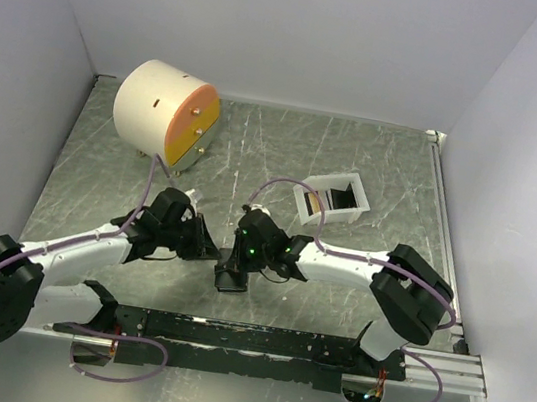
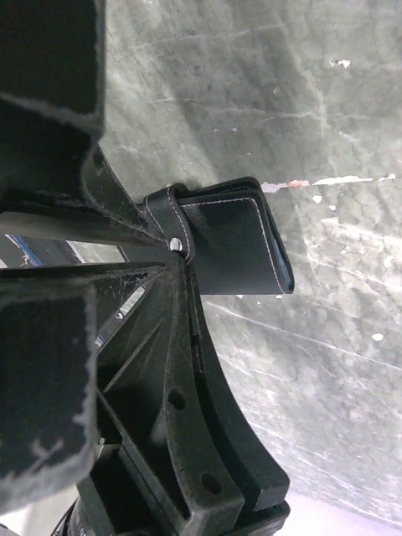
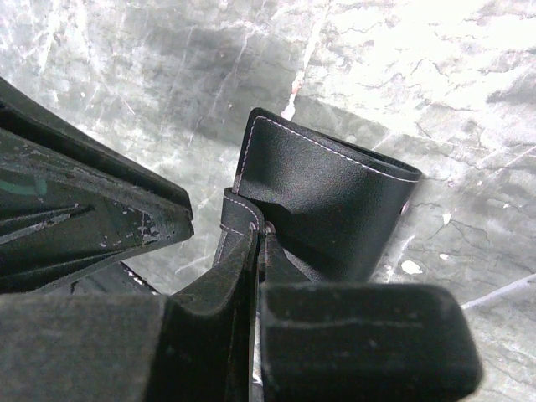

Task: Put the credit cards into the card holder
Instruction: Close the card holder at the center of the board.

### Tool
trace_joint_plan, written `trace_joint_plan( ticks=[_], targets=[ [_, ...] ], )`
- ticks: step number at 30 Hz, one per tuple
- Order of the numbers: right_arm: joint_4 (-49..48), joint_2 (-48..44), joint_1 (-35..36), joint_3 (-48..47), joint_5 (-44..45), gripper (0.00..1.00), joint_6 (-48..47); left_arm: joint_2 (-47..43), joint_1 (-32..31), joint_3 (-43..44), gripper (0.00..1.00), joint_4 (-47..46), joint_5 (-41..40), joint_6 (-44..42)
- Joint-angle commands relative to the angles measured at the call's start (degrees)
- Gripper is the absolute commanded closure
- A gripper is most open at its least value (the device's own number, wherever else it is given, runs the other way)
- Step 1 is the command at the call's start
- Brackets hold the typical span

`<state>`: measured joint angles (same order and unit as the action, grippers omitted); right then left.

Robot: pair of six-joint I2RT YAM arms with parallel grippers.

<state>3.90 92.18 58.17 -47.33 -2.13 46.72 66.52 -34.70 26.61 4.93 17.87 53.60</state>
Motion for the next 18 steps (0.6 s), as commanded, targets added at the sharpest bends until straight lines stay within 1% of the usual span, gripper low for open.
trace_joint_plan(
  ticks=[1,6,9,13,18],
  targets=[
    [-1.6,1.2,-0.6,1.4,0.5,1.0,0.7,0.6,-0.3,-1.1,0.78,-2.8,3.6,1.4],
    [-2.2,1.6,-1.2,2.0,0.3,1.0,0.6,4.0,-0.3,-1.3,0.8,-6.4,5.6,1.6],
    [-1.7,1.8,-1.6,2.0,0.2,1.0,0.7,6.4,-0.4,-0.6,0.82,-6.7,6.4,1.3],
    [-2.0,1.8,-2.0,2.7,-0.3,1.0,0.9,7.4,-0.8,-0.8,0.85,-7.4,6.3,1.5],
    [-2.6,2.2,-2.3,3.1,-0.9,1.0,0.9,8.5,-1.4,0.0,0.86,-6.1,4.7,1.1]
  ],
)
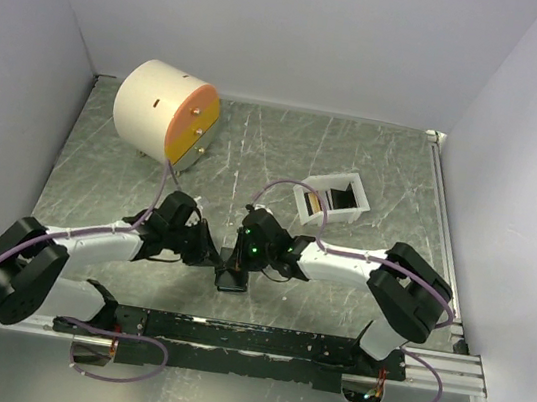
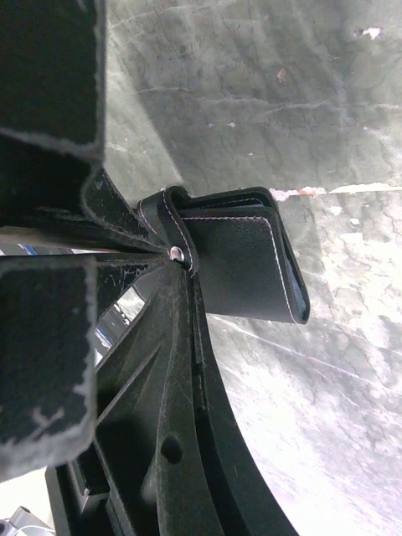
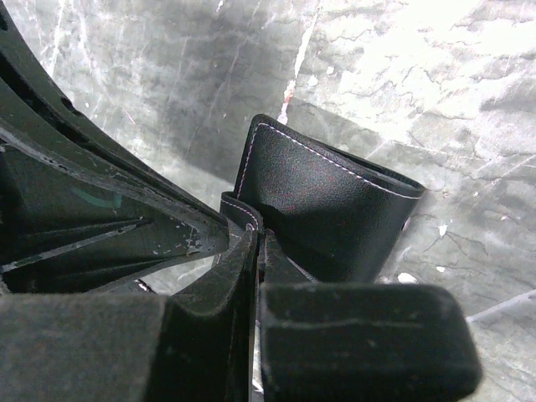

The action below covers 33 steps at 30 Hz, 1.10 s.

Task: Put the credit cards into the card holder
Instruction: Close the card holder at the center of the board.

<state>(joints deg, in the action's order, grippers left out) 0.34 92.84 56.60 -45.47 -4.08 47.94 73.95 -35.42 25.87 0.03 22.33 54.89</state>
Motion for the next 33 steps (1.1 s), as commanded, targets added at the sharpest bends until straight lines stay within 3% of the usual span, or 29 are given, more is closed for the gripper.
trace_joint_plan(
  ticks=[1,8,17,22,27,33],
  targets=[
    [1.2,1.8,-0.8,1.2,0.9,1.0,-0.4,1.4,-0.9,1.0,0.86,-1.0,0.0,-0.4],
    [2.1,2.8,-1.2,0.4,-0.5,1.0,-0.5,3.9,-0.8,2.4,0.86,2.2,-2.4,-1.7],
    [3.0,-0.9,-1.2,-2.3,-3.6,1.0,-3.0,0.7,-0.8,3.1,0.83,3.4,-2.8,-1.3],
    [4.2,-1.5,-1.2,-1.2,-2.0,1.0,-3.7,3.6,-0.9,4.6,0.86,4.0,-4.5,-2.1],
    [3.7,-1.6,-1.3,-1.1,-2.5,1.0,-4.3,5.5,-0.9,4.4,0.86,-1.9,-2.5,-1.2],
    [4.0,-1.4,-1.9,0.4,-1.0,1.0,-4.2,9.6,-1.0,6.0,0.87,0.7,-4.8,-1.3]
  ],
)
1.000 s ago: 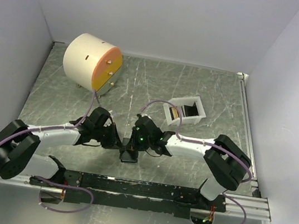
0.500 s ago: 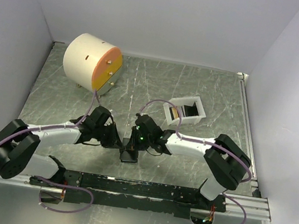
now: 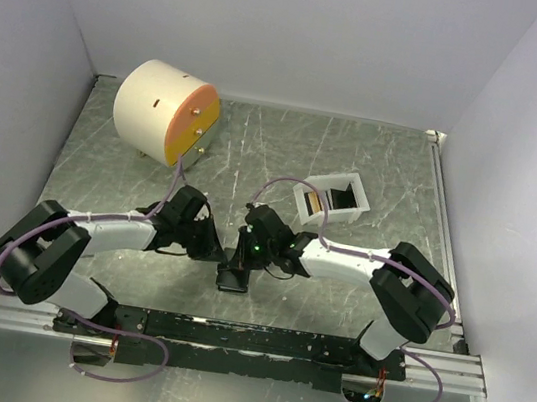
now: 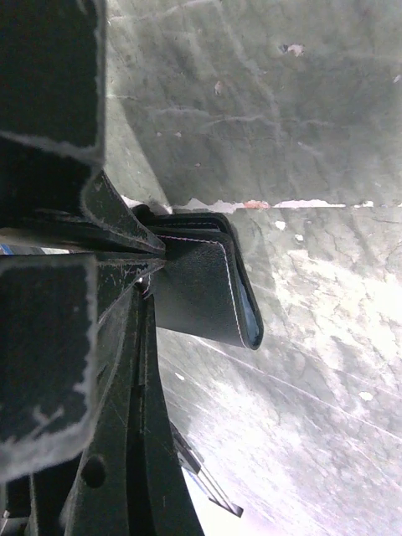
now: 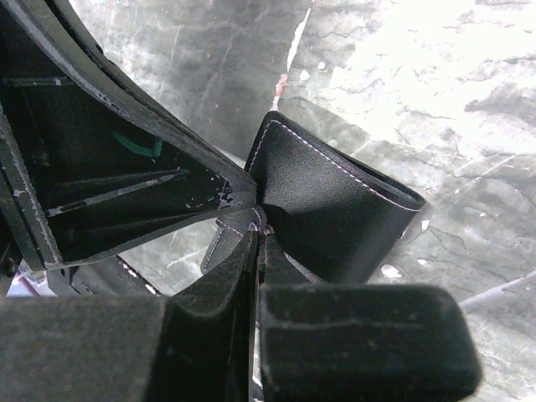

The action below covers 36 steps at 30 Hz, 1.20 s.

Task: Put the credit cards into the card holder
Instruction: Close the card holder at the center of the board.

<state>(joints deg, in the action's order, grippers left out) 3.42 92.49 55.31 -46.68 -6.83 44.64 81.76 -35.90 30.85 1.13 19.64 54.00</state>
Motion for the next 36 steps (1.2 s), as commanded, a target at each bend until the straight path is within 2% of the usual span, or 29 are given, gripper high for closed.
trace_joint_plan(
  ticks=[1,12,17,22,26,29,36],
  targets=[
    [0.5,-1.0,-0.8,2.4,2.0,1.0,-0.6,1.7,-0.5,0.8,0.87,-0.5,-2.2,-0.3],
    [-3.8,1.8,-2.8,6.8,-1.3,1.0,1.6,-3.7,-1.1,0.9,0.86,4.0,-4.3,0.5],
    [-3.4,1.0,-3.7,7.6,-0.6,1.0,1.8,-7.4,-6.1,3.8,0.85,9.4,-8.9,0.6],
    [-5.4,0.1,-4.4,6.9,-3.6,1.0,0.7,-8.0,-7.4,3.9,0.86,8.8,-8.8,2.2],
    [-2.5,-0.2,-4.5,2.2,-6.0,1.0,-2.5,-7.9,-7.3,4.8,0.86,10.9,-11.9,4.0],
    [-1.8,-1.2,-4.4,1.7,-7.4,1.0,-2.5,-7.8,-7.3,5.7,0.86,9.4,-10.5,5.5],
    [-1.8,-2.4,-4.6,2.6,-7.8,1.0,-1.6,-3.5,-5.0,9.4,0.85,8.3,-10.9,2.0]
  ],
)
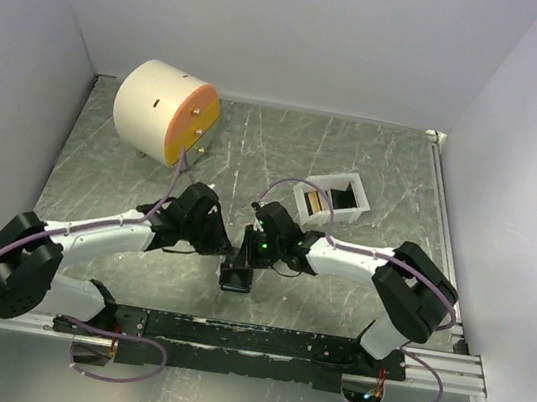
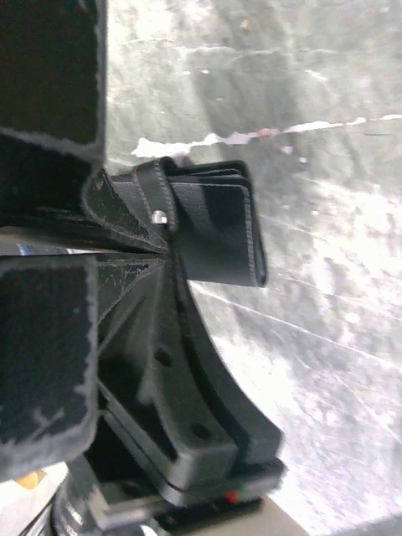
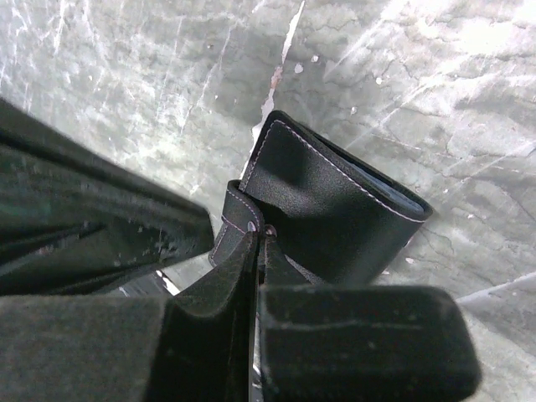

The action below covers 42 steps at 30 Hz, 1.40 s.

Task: Put the credit cards into the card holder
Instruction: Close the card holder at the center of the board.

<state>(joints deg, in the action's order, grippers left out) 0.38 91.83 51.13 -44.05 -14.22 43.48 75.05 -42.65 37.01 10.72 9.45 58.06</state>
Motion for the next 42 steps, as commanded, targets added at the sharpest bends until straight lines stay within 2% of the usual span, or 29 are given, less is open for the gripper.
trace_joint_plan(
  ticks=[1,4,10,28,32,38,42],
  targets=[
    [0.5,-1.9,-0.4,0.7,-0.5,1.0,0.1,4.9,2.7,3.6,0.86,-2.3,0.5,-2.6],
    [-0.7,-1.9,-0.4,2.3,-1.2,1.0,1.0,10.4,3.9,4.5,0.87,-6.0,4.6,-4.1],
    [-1.0,-2.1,-0.9,3.3,-0.5,1.0,2.2,15.7,3.8,1.9,0.88,-7.8,3.9,-3.4],
    [-5.6,0.7,-4.6,5.3,-5.3,1.0,4.4,13.4,3.9,-1.1,0.87,-10.3,4.9,-2.5],
    [-5.6,0.8,-5.0,5.8,-5.4,1.0,4.5,12.0,3.8,0.1,0.84,-8.9,5.9,-2.7],
    [-4.0,0.4,-5.3,3.8,-7.4,1.0,3.8,6.4,3.7,0.6,0.74,-5.0,4.5,-2.8],
    [-3.0,0.1,-5.3,2.2,-8.8,1.0,3.0,4.2,3.7,0.7,0.76,-1.6,1.8,-3.3]
  ],
)
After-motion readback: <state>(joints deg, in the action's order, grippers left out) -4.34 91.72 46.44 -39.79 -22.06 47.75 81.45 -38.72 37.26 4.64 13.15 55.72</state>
